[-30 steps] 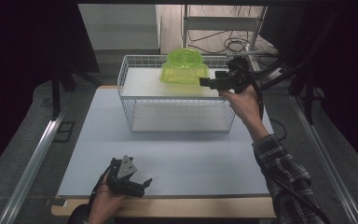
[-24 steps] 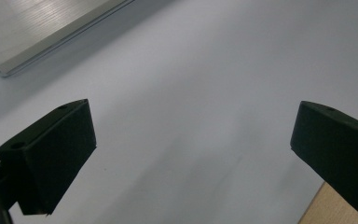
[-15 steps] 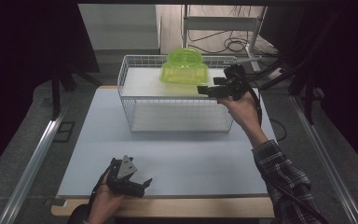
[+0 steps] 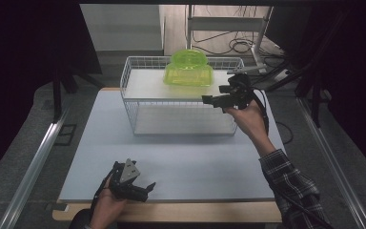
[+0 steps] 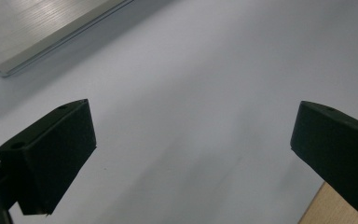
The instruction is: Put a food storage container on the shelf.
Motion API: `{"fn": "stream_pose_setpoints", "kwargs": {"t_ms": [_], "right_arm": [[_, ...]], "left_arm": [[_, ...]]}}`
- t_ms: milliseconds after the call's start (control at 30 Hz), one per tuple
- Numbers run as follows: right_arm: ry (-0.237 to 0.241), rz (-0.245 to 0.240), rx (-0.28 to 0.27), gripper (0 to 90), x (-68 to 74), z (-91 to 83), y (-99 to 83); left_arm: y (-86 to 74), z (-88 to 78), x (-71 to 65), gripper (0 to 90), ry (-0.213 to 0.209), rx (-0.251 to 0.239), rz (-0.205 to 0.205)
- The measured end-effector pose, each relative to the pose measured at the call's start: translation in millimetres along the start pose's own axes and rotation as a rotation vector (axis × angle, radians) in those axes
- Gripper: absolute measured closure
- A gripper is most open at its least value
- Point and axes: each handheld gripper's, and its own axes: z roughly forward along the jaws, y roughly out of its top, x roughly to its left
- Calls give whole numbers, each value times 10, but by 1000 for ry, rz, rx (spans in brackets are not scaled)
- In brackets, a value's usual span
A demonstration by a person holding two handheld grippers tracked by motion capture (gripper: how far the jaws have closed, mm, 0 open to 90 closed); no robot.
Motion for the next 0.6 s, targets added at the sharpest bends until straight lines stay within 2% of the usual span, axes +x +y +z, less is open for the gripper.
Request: {"fn": "stream_pose_setpoints", "kwargs": {"t_ms": [600], "right_arm": [[7,-2,30,93,23,1,-187]], "left_arm": [[-3,6,-2,0,-2,9,5]]}}
